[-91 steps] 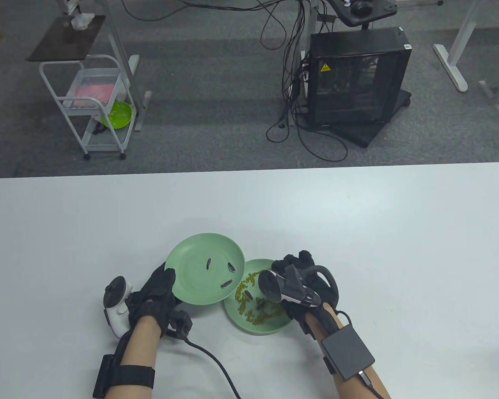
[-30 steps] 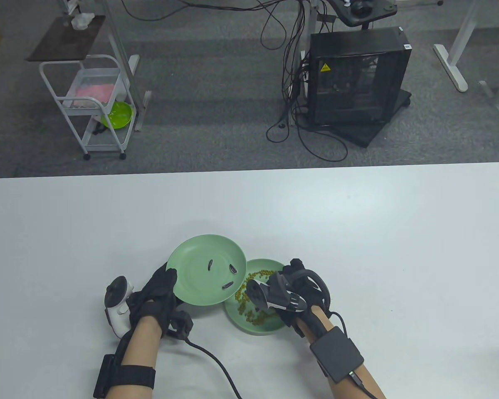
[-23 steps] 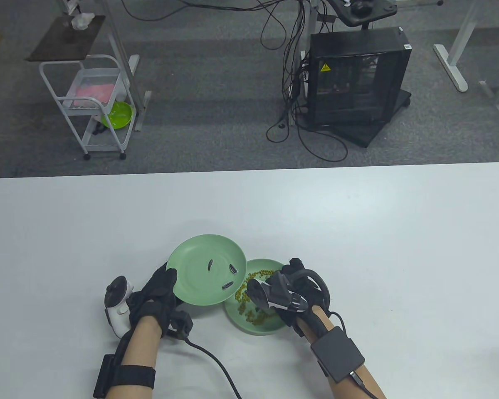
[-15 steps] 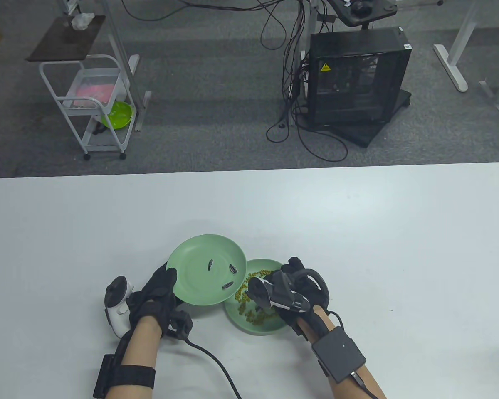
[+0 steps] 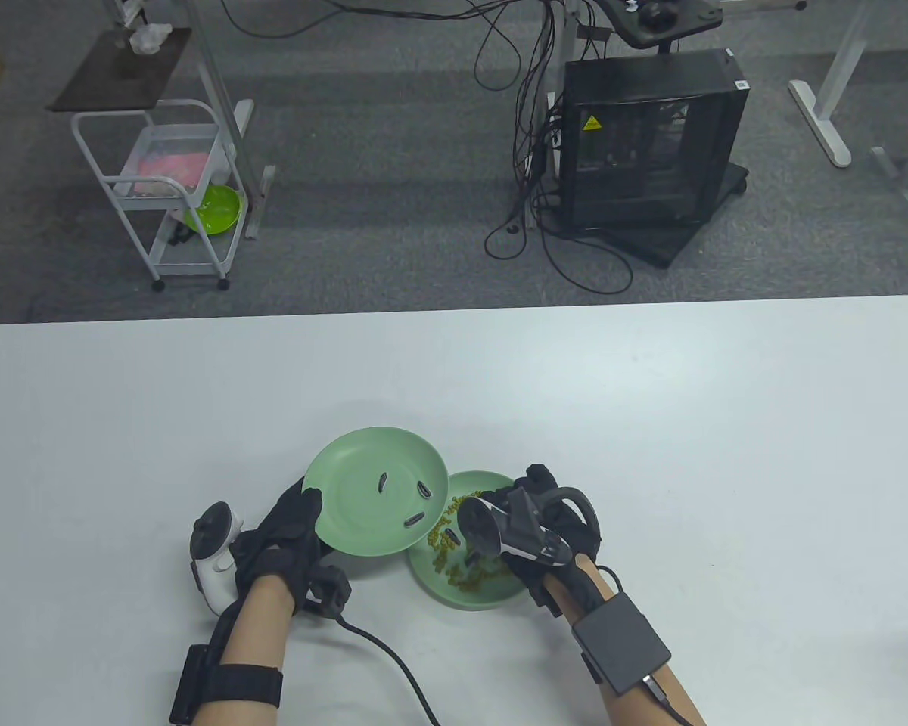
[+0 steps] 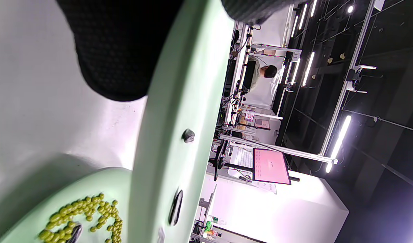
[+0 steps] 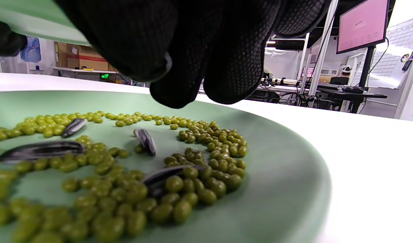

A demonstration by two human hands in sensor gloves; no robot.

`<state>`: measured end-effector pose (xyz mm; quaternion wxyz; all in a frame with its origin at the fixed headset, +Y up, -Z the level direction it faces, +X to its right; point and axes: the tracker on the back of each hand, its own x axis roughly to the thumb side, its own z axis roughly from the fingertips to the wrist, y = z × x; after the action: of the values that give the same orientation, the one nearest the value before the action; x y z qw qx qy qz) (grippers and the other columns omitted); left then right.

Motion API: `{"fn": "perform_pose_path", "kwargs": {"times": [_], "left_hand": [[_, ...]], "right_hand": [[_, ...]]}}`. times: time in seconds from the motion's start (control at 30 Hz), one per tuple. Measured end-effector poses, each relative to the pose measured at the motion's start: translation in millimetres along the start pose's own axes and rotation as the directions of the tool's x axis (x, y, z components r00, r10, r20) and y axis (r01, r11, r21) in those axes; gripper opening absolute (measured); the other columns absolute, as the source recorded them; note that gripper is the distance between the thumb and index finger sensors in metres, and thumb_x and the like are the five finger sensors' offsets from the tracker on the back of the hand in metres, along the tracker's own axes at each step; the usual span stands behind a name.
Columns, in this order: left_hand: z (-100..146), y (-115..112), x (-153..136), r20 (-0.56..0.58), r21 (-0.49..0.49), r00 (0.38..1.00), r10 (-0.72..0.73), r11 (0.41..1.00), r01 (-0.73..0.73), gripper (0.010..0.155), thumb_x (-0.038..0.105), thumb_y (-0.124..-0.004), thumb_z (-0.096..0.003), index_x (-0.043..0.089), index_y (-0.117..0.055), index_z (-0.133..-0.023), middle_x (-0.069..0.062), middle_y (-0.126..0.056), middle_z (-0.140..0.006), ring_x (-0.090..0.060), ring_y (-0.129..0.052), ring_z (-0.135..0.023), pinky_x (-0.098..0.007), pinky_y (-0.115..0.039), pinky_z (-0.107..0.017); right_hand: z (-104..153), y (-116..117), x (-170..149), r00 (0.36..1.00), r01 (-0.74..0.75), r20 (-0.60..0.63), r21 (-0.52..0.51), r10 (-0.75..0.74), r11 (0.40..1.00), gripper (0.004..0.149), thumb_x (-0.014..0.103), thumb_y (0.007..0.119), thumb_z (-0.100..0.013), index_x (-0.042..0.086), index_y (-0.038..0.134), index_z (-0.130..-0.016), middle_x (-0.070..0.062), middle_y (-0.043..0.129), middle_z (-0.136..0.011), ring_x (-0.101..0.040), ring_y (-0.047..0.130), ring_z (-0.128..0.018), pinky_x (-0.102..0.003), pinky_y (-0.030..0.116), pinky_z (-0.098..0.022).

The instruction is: Pick sunflower seeds with hand pinch into plate

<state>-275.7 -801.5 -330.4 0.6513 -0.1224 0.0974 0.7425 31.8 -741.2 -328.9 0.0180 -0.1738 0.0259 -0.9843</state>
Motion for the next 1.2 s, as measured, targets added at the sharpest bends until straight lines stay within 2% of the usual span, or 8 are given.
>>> {"fn": "perform_pose_path", "kwargs": {"times": [1.2], "left_hand": [[-0.6, -2.1, -1.1, -0.012, -0.004, 1.0, -0.003, 1.0, 0.003, 0.065, 0.034, -0.064, -0.0527, 0.004, -0.042, -0.107, -0.021, -0.07, -0.094, -0.025, -0.1, -0.07, -0.034, -0.094, -0.042]], "right_hand": [[7.3, -30.0, -1.5, 0.994, 0.11, 0.009, -0.179, -0.11, 0.978, 0.039, 0.037, 0.069, -0.04, 0.036, 0.068, -0.08, 0.014, 0.089, -0.07, -0.01, 0.097, -0.065, -0.053, 0.061, -0.072]]}}
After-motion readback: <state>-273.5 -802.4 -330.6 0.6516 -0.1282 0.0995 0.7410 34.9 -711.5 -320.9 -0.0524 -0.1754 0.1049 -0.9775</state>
